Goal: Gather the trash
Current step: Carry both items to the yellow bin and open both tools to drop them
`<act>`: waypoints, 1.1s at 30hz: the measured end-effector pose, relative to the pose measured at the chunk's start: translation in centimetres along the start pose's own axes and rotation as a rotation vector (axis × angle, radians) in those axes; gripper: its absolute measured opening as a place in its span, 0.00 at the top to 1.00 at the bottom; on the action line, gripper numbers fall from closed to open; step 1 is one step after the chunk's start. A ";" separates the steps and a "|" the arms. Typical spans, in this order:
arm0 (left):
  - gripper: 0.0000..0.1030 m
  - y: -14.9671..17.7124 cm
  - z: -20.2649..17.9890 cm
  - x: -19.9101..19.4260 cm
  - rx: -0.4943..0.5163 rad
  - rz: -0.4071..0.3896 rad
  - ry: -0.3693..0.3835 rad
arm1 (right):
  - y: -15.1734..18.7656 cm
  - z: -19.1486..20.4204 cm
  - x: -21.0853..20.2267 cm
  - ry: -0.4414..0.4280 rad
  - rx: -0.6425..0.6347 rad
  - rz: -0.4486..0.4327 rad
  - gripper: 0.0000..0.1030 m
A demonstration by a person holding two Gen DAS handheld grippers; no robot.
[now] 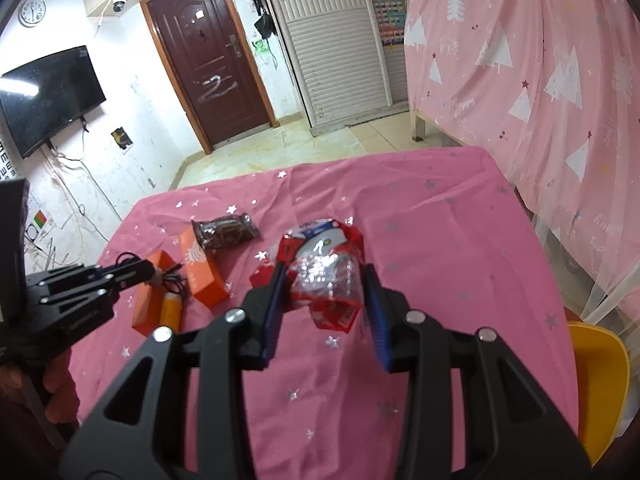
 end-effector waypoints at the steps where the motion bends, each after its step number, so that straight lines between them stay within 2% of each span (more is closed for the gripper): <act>1: 0.97 0.0 0.0 -0.1 -0.003 -0.001 0.005 | 0.1 -0.1 -0.2 0.001 0.002 -0.003 0.65; 6: 0.98 -0.2 -0.1 -1.1 -0.034 -0.004 0.047 | 0.2 -0.6 -0.8 0.006 0.009 -0.015 0.65; 13: 0.98 -1.2 -1.6 -3.6 -0.020 -0.048 0.071 | 0.3 -1.8 -2.2 0.013 0.029 -0.042 0.65; 24: 0.98 -2.0 -7.6 -6.3 0.072 -0.105 0.115 | 1.0 -5.0 -5.5 0.055 0.070 -0.082 0.65; 33: 0.98 -1.3 -12.7 -6.4 0.128 -0.097 0.159 | 2.0 -8.8 -8.0 0.113 0.122 -0.109 0.65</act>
Point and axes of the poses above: each gripper's, at about its wrist camera, not at the fingertips, and x roughly the way its jaws point, z to its left, y to its underside, the point moved 7 cm from there along x, roughly the way its jaws point, and after that the axes turned 2 degrees about -x, right-handed, at the moved point
